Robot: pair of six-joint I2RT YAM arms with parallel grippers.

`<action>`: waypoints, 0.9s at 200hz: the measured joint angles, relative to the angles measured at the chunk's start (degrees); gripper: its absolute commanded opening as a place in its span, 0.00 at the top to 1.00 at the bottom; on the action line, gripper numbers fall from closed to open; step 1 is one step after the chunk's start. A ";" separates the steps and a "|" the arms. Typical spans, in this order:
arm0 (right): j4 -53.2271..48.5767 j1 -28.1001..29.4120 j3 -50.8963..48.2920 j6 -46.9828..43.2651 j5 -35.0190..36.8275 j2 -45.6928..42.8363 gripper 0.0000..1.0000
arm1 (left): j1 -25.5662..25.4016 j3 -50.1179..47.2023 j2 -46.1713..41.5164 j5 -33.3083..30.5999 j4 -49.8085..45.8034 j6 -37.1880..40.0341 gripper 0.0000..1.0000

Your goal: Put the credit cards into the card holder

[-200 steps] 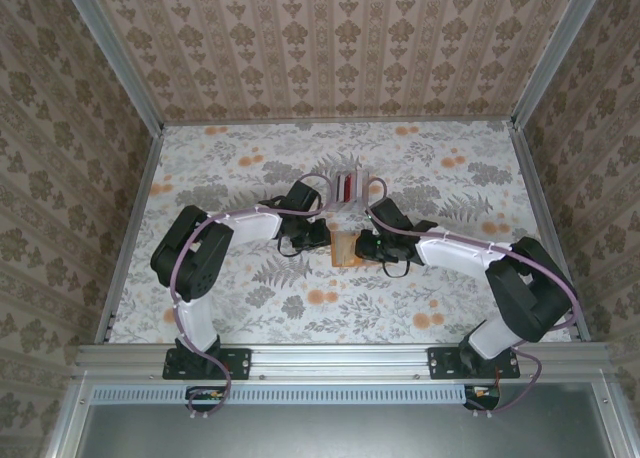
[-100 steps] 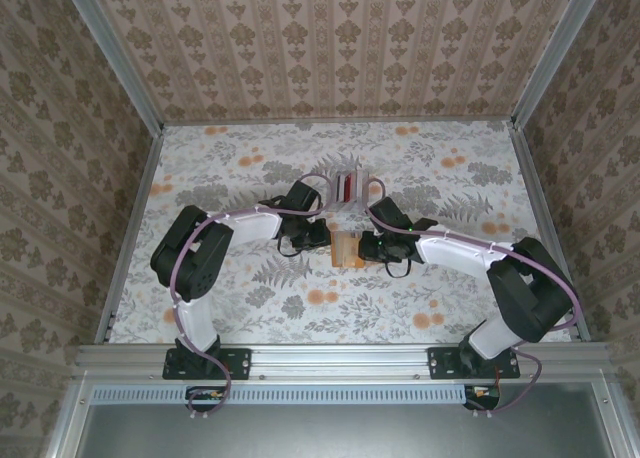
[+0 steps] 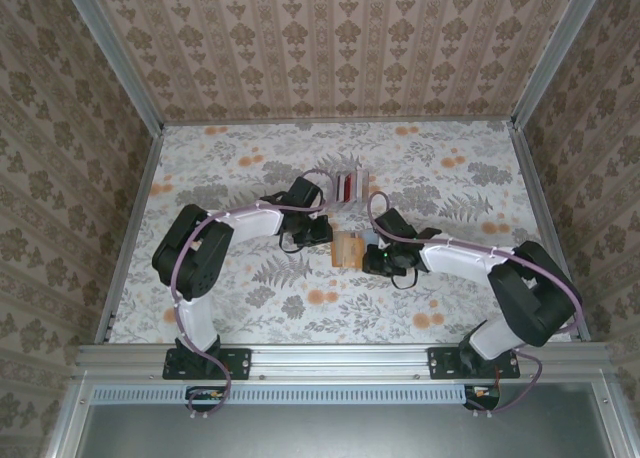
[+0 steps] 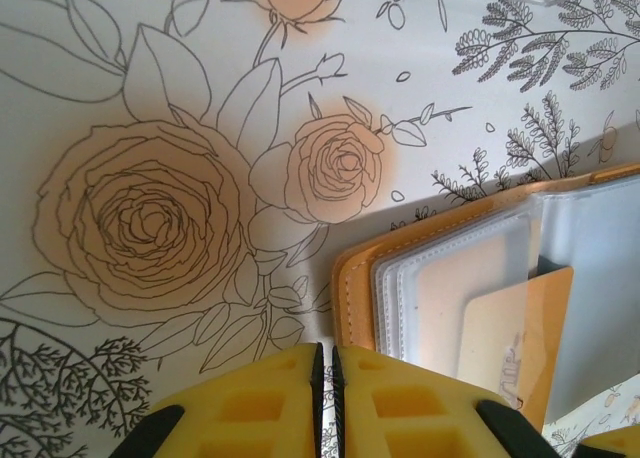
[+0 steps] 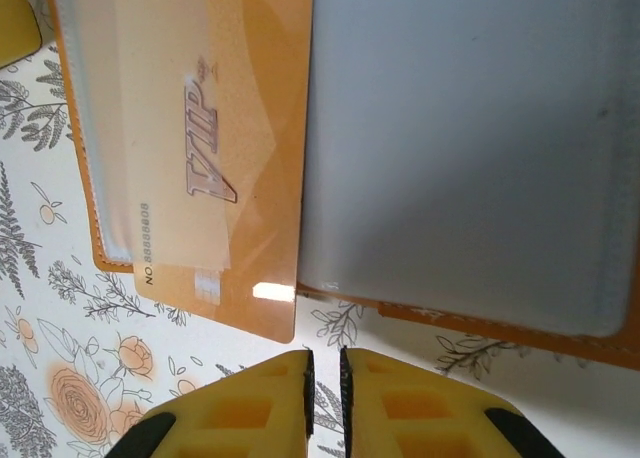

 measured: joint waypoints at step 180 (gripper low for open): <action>4.09 -0.04 5.40 0.39 2.49 7.10 0.85 | 0.66 -0.09 0.70 0.39 1.01 -0.02 0.85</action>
